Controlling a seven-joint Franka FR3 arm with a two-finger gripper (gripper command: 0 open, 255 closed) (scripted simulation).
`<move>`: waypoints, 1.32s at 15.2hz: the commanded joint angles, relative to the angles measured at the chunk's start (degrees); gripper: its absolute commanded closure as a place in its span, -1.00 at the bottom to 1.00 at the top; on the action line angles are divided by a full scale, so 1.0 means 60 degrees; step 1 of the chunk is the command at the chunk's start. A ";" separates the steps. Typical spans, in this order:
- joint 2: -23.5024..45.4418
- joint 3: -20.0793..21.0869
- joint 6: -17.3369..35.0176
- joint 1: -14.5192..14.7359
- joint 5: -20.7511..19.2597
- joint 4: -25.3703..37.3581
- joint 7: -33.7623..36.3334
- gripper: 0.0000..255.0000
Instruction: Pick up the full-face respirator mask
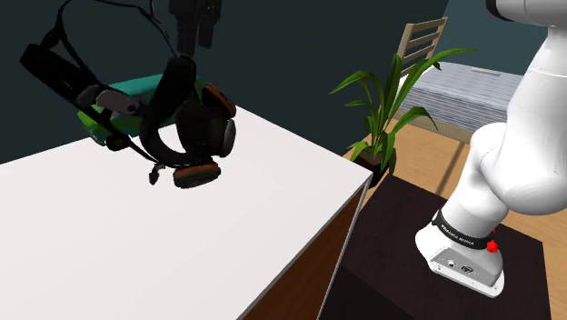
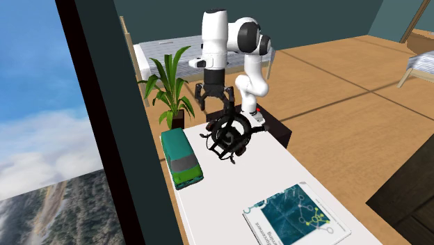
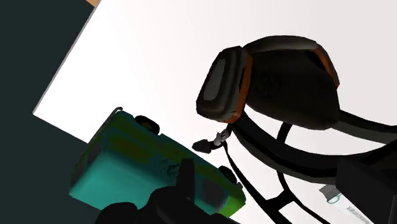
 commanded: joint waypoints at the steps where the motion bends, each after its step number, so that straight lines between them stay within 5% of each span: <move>1: 0.0749 0.0266 -0.0332 0.0351 -0.0258 0.0720 -0.0026 -1.00; 6: 0.2251 0.0609 -0.1080 0.1261 -0.1080 0.3124 0.0014 -1.00; 15: 0.1578 0.0574 0.0261 0.0975 -0.0777 0.1131 -0.0151 -1.00; 16: 0.1653 0.0549 0.0339 0.0913 -0.0744 0.1112 -0.0254 1.00; 20: 0.1486 0.0635 0.0374 0.1114 -0.0833 0.0937 0.0065 1.00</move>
